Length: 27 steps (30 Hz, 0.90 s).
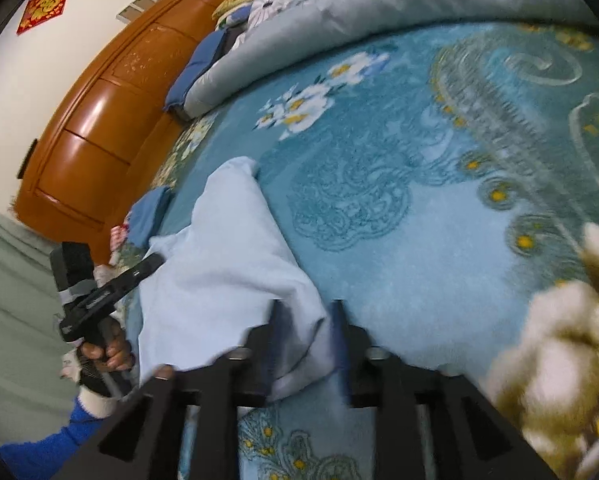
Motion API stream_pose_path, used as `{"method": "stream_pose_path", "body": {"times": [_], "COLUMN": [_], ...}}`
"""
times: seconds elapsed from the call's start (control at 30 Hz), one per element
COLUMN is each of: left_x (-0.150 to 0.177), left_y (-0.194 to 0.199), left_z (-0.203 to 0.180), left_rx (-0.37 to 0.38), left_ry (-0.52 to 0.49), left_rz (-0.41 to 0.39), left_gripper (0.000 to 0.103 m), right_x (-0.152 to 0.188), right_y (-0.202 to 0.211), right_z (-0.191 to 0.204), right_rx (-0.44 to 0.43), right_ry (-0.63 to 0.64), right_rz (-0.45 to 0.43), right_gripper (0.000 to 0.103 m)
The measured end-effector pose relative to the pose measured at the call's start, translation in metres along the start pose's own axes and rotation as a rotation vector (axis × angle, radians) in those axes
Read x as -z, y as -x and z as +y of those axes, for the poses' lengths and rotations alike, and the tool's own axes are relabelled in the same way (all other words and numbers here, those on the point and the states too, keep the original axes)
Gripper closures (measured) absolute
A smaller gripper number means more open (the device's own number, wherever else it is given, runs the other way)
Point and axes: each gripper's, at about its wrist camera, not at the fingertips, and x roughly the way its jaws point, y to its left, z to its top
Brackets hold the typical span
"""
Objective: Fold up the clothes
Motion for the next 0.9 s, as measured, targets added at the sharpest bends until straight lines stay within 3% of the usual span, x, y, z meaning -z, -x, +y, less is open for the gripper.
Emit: {"method": "stream_pose_path", "body": {"times": [0.07,0.1,0.2,0.47,0.6,0.63,0.7,0.77,0.8,0.83,0.9], "left_x": [-0.004,-0.007,-0.023,-0.042,-0.040,-0.039,-0.035,-0.033,-0.032,-0.032,-0.029], "left_y": [0.010,0.012,-0.001,-0.067,-0.076,-0.077,-0.079,-0.075,-0.073,-0.071,-0.057], "left_z": [0.009,0.011,0.015,-0.001,-0.010,-0.010,-0.011,-0.008,-0.005,-0.003,-0.005], "left_rx": [-0.017,-0.027,0.026,0.060,0.101,0.109,0.098,0.089,0.089,0.089,0.090], "left_ry": [0.017,0.018,0.023,-0.079,-0.110,-0.107,-0.107,-0.071,-0.047,-0.023,0.005], "left_rz": [-0.032,-0.038,0.021,0.236,0.237,0.232,0.213,0.192,0.180,0.169,0.132], "left_gripper": [0.046,0.045,0.045,0.045,0.045,0.048,0.074,0.082,0.090,0.091,0.093], "right_x": [0.014,0.022,0.047,0.084,0.084,0.083,0.082,0.082,0.082,0.082,0.079], "right_y": [0.013,0.017,0.017,-0.010,-0.016,-0.017,-0.018,-0.018,-0.019,-0.018,-0.015], "right_z": [0.007,0.010,0.017,0.037,0.039,0.039,0.039,0.039,0.039,0.037,0.036], "right_rx": [0.015,0.015,-0.021,-0.068,-0.064,-0.069,-0.074,-0.061,-0.049,-0.050,-0.064], "right_ry": [-0.019,-0.045,-0.158,-0.392,-0.417,-0.424,-0.431,-0.422,-0.419,-0.419,-0.408], "right_rz": [-0.062,-0.089,-0.135,-0.201,-0.253,-0.262,-0.279,-0.287,-0.284,-0.282,-0.278], "right_gripper": [0.049,0.047,0.045,0.045,0.045,0.045,0.046,0.063,0.078,0.087,0.092]}}
